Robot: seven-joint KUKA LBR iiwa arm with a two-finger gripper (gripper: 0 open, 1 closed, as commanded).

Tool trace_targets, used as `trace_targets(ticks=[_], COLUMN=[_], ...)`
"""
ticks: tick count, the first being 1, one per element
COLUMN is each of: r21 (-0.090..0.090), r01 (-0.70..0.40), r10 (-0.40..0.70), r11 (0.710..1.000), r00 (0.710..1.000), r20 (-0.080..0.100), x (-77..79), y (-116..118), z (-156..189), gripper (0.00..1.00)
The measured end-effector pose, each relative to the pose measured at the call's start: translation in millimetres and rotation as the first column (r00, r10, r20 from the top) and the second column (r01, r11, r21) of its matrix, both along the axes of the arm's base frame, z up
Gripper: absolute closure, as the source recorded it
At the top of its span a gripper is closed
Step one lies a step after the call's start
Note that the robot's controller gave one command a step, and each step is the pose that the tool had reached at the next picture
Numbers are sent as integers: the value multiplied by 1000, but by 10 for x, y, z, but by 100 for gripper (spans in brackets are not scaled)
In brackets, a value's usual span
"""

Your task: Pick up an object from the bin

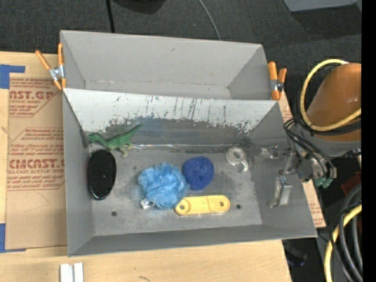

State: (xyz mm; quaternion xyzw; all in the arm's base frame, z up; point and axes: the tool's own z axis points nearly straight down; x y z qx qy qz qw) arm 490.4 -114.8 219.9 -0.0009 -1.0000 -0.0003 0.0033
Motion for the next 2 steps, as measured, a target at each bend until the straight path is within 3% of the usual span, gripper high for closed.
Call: trace_targets(ticks=[1, 2], r21=[-1, -2], r01=[-2, -47], r10=[2, 47], r11=[1000, 999], r00=[1000, 999], r20=[8, 7], x=[17, 167], y=[6, 420], z=[44, -45], gripper=[0, 0])
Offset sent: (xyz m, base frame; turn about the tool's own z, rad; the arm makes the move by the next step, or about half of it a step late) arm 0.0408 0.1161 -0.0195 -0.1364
